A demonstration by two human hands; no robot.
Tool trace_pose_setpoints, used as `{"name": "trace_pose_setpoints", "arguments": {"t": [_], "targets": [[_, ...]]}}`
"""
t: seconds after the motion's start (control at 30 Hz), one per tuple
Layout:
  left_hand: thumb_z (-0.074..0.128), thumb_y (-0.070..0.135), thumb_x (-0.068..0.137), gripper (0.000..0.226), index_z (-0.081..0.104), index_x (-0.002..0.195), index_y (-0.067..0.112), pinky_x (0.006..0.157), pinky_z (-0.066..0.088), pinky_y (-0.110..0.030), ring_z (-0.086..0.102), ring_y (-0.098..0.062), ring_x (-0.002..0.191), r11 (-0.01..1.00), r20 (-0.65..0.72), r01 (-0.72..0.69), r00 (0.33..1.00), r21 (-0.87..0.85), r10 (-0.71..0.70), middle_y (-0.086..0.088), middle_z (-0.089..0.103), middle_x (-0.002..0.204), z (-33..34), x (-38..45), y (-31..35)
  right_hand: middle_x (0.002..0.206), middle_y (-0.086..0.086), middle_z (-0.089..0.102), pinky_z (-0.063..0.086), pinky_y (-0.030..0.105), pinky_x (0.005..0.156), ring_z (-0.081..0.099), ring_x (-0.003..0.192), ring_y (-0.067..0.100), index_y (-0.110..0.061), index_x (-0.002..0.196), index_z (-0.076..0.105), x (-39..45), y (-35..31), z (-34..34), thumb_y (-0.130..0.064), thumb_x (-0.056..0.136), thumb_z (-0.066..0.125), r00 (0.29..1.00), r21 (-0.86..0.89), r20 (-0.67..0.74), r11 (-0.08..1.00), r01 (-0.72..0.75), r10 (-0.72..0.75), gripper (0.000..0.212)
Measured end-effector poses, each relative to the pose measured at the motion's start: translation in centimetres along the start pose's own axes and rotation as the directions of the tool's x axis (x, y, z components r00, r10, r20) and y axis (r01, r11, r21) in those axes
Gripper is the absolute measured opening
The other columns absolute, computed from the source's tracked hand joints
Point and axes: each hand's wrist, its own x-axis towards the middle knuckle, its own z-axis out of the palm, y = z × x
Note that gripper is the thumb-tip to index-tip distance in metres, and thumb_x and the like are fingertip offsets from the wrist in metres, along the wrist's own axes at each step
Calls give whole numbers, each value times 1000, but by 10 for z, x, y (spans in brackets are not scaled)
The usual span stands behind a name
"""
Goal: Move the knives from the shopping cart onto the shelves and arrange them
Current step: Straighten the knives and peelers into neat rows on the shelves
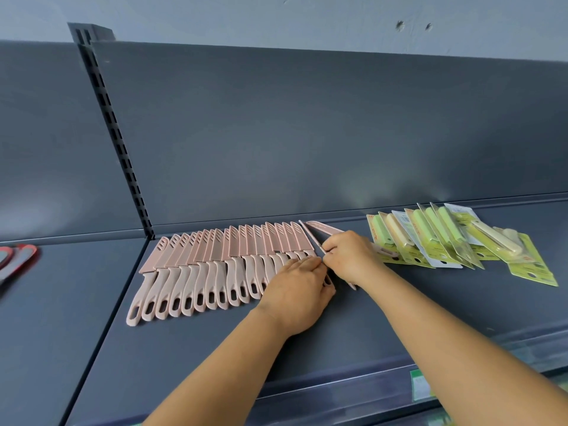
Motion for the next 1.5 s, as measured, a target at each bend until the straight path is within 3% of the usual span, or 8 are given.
{"name": "trace_pose_setpoints", "arguments": {"t": [0.13, 0.27, 0.4, 0.53, 0.9, 1.1, 1.27, 1.5], "targets": [[43, 33, 97, 42, 50, 132, 11, 107, 25, -27, 45, -24, 121, 999, -17, 14, 1000, -35, -15, -2, 49, 134, -1, -1, 0, 56, 2, 45, 31, 26, 48, 42, 62, 21, -12, 60, 58, 1, 3, 2, -13, 86, 53, 1000, 60, 8, 998, 4, -4, 27], [47, 37, 95, 48, 43, 135, 12, 105, 28, -27, 41, -21, 123, 999, -91, 7, 996, -40, -10, -2, 44, 134, -4, -4, 1, 70, 2, 62, 41, 27, 58, 51, 71, 23, -14, 69, 68, 0, 6, 2, -18, 92, 51, 1000, 165, -8, 986, 26, -25, 29], [47, 43, 95, 56, 38, 142, 15, 113, 18, -29, 32, -22, 135, 999, -91, -52, 995, 4, 52, -3, 37, 146, -10, 0, 7, 110, 9, 63, 51, 33, 76, 57, 98, 28, -15, 113, 66, 9, 23, 1, -15, 96, 45, 986, 61, -155, 997, -50, 59, 26], [42, 46, 96, 54, 42, 140, 14, 113, 16, -29, 32, -23, 136, 995, -7, -54, 998, 81, 55, -4, 37, 148, -3, 5, 11, 122, 6, 55, 50, 35, 84, 50, 110, 25, -22, 132, 53, 13, 41, 2, -7, 93, 47, 996, -176, -63, 981, -77, 66, 42], [43, 36, 97, 36, 58, 118, 10, 102, 30, -30, 50, -27, 112, 997, -72, -29, 997, 74, 34, -5, 56, 123, 3, 8, 11, 100, 7, 64, 38, 26, 63, 51, 79, 23, -15, 106, 65, 14, 30, -1, -17, 93, 53, 1000, -221, -30, 975, -16, 9, 19], [43, 33, 97, 35, 57, 118, 10, 102, 31, -30, 50, -26, 111, 998, -65, -21, 998, 54, 25, -5, 55, 123, 4, 7, 9, 62, 5, 55, 36, 25, 48, 52, 66, 28, -15, 62, 58, 5, 24, -4, -13, 84, 53, 999, -30, -11, 998, -53, 52, 23], [42, 32, 97, 36, 55, 121, 9, 102, 29, -29, 49, -26, 113, 997, -58, -14, 998, 70, 18, -6, 55, 123, 3, 8, 11, 90, 9, 72, 55, 37, 77, 63, 90, 29, -10, 93, 73, -4, 19, -1, -18, 85, 56, 1000, 51, -24, 999, -7, 8, 21], [42, 35, 98, 39, 52, 126, 10, 104, 28, -29, 48, -25, 118, 999, -19, 2, 1000, 42, -1, -5, 53, 128, -2, 7, 11, 88, 7, 71, 53, 34, 75, 63, 88, 28, -11, 89, 73, -1, 23, 3, -21, 91, 54, 1000, 130, 6, 991, 28, -29, 22]]}}
